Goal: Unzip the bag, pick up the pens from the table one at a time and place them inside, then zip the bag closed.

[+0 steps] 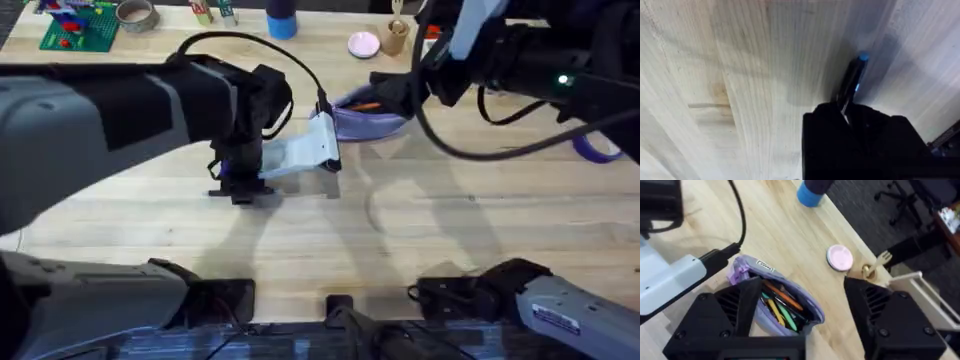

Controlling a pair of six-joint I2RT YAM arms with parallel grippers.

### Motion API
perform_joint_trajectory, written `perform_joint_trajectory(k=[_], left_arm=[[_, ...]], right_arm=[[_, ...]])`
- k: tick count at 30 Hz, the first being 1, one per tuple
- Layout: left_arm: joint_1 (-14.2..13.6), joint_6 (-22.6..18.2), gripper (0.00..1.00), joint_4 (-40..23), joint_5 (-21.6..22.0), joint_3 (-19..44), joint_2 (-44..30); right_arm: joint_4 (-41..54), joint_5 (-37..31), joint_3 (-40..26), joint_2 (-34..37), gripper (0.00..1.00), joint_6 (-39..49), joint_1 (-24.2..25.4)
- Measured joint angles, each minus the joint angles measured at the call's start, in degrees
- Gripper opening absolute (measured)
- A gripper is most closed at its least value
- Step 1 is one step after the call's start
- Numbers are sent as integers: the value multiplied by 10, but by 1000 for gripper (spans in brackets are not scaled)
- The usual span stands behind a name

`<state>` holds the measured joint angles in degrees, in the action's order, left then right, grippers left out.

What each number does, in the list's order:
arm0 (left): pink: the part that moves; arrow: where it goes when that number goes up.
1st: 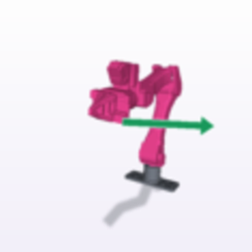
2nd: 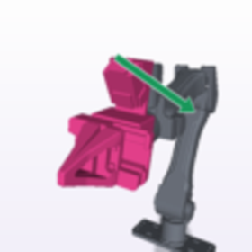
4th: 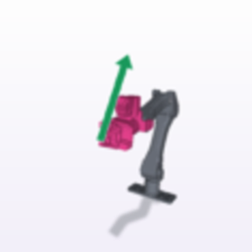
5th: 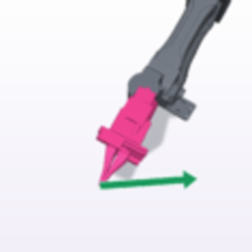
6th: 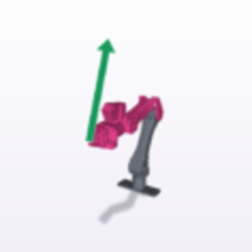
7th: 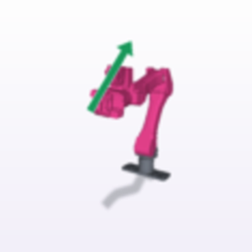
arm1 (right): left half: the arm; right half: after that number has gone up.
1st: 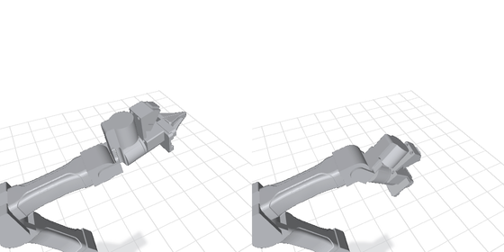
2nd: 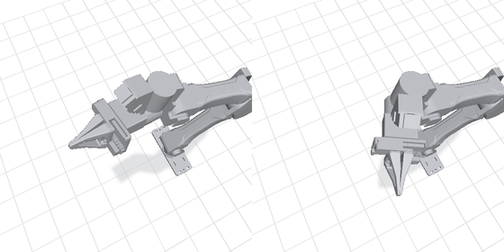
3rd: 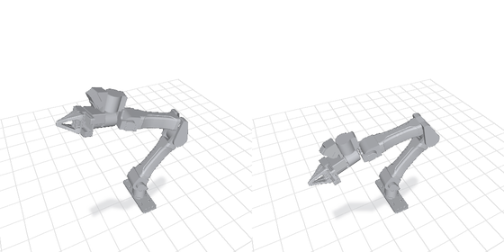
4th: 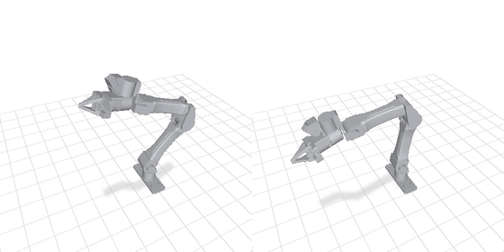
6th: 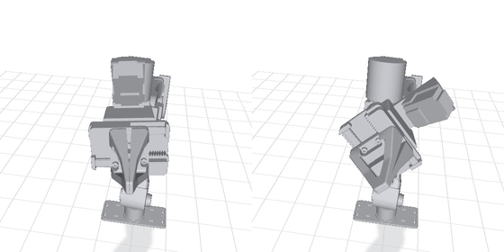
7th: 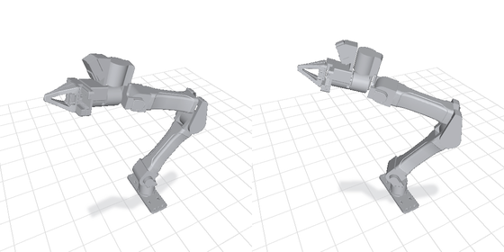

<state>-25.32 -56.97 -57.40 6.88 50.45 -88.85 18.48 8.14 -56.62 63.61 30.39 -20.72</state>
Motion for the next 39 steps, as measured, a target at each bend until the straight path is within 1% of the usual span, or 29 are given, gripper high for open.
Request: perform_joint_trajectory(k=[3, 6, 10, 12, 13, 16, 23, 31, 35, 36, 37, 38, 39], left_arm=[[2, 0, 40, -5, -3, 8, -7], [3, 0, 41, -10, -5, 14, -12], [4, 0, 41, -10, -10, 27, -21], [4, -1, 40, 2, -18, 39, -25], [4, -1, 40, 15, -33, 70, -33], [4, -1, 40, 8, -41, 98, -33], [4, -2, 41, -23, -46, 174, -33], [3, -3, 41, -28, -48, 280, -34], [3, -3, 41, -12, -59, 335, -34], [2, 1, 42, 5, -73, 364, -34], [0, 5, 42, 14, -77, 371, -33], [-8, 20, 42, 35, -92, 380, -34], [-12, 24, 42, 39, -101, 381, -34]], right_arm=[[0, -2, 0, 0, 996, -44, 23], [0, 5, 0, 0, 996, -86, 59], [0, 18, 0, 0, 996, -114, 104], [0, 22, 0, 0, 996, -122, 122], [0, 24, 0, -2, 995, -127, 140], [1, 26, 0, -6, 995, -130, 151], [13, 29, 0, -8, 995, -133, 182], [55, 29, 0, -8, 995, -135, 236], [60, 29, 0, -8, 996, -135, 259], [60, 29, 0, -8, 996, -135, 269], [60, 29, 0, -8, 996, -135, 271], [60, 29, 0, -8, 995, -135, 272], [60, 29, 0, -8, 995, -135, 272]])
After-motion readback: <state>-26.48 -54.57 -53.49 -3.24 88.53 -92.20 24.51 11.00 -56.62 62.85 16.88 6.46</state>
